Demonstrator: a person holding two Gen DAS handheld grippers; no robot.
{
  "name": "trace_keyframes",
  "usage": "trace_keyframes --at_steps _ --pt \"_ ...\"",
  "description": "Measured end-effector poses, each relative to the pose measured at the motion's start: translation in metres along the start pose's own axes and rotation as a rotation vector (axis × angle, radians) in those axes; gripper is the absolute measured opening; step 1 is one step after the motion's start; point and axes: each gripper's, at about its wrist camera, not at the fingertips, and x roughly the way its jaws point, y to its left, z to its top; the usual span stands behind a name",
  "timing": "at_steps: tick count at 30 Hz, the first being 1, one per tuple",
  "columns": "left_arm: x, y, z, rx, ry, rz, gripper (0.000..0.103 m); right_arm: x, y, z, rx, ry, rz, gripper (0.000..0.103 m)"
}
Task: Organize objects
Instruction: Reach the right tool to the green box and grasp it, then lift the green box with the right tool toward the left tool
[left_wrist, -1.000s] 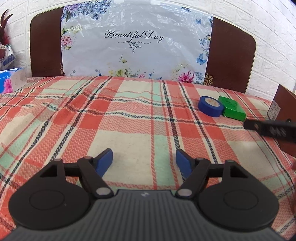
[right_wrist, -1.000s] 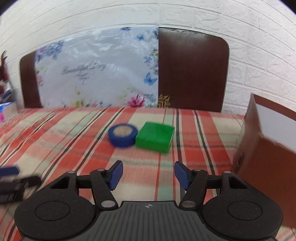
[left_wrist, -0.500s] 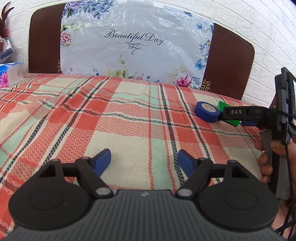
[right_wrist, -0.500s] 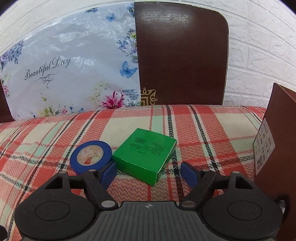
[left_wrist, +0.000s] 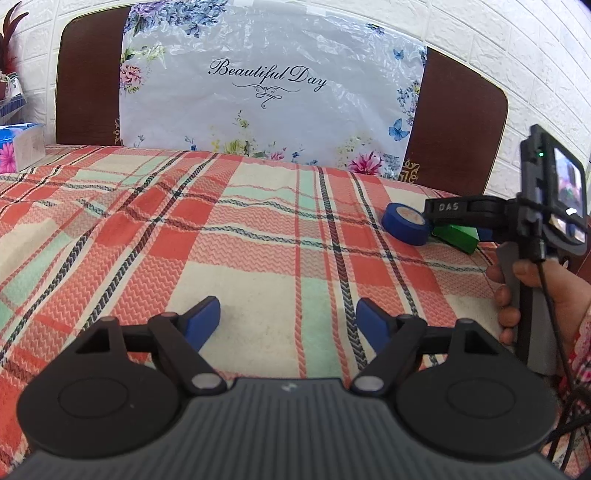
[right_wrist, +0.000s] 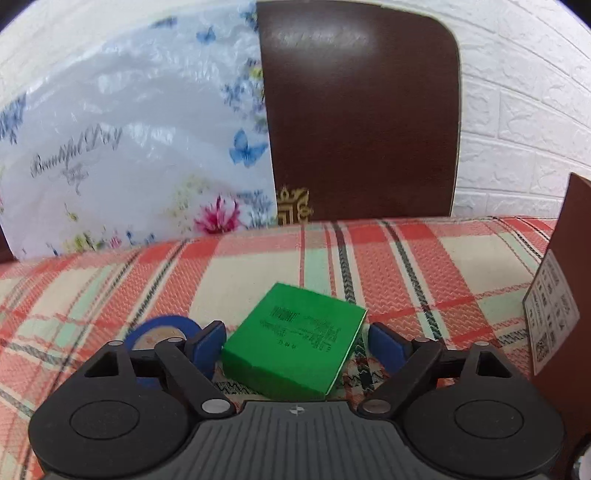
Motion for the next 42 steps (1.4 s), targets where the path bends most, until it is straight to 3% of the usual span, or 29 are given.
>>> trace_keyframes --at_steps 3,6,14,19,24,28,31,32,34,38,42 --pt "0.001 0.000 0.000 -0.002 -0.001 0.000 0.081 0.000 0.000 -0.001 -0.005 -0.006 -0.015 0.067" --pt "0.001 0.000 0.000 0.000 0.000 0.001 0.081 -0.009 -0.005 -0.005 0.006 -0.003 -0.024 0.061" --pt "0.003 -0.005 0.001 0.035 0.017 0.005 0.086 -0.097 -0.020 -0.061 -0.116 0.020 0.054 0.061" --pt "0.009 -0.027 0.003 0.155 0.073 0.033 0.090 -0.163 -0.052 -0.103 -0.150 0.038 0.027 0.061" --pt "0.008 -0.072 0.019 0.198 0.146 -0.091 0.075 -0.213 -0.097 -0.133 -0.061 0.034 -0.068 0.061" --pt "-0.009 -0.136 0.038 0.252 0.140 -0.226 0.074 -0.240 -0.115 -0.153 -0.054 0.007 -0.135 0.059" --pt "-0.025 -0.182 0.044 0.267 0.184 -0.345 0.074 -0.254 -0.129 -0.162 -0.024 -0.007 -0.125 0.066" --pt "-0.031 -0.194 0.042 0.267 0.207 -0.387 0.074 -0.258 -0.134 -0.164 -0.011 -0.009 -0.132 0.075" --pt "-0.040 -0.217 0.029 0.281 0.255 -0.449 0.074 -0.264 -0.141 -0.167 0.011 -0.019 -0.147 0.076" --pt "-0.044 -0.237 -0.001 0.285 0.367 -0.470 0.073 -0.272 -0.149 -0.172 0.038 -0.042 -0.146 0.076" --pt "-0.038 -0.234 -0.016 0.176 0.469 -0.504 0.073 -0.272 -0.150 -0.175 0.020 -0.057 -0.133 0.076"
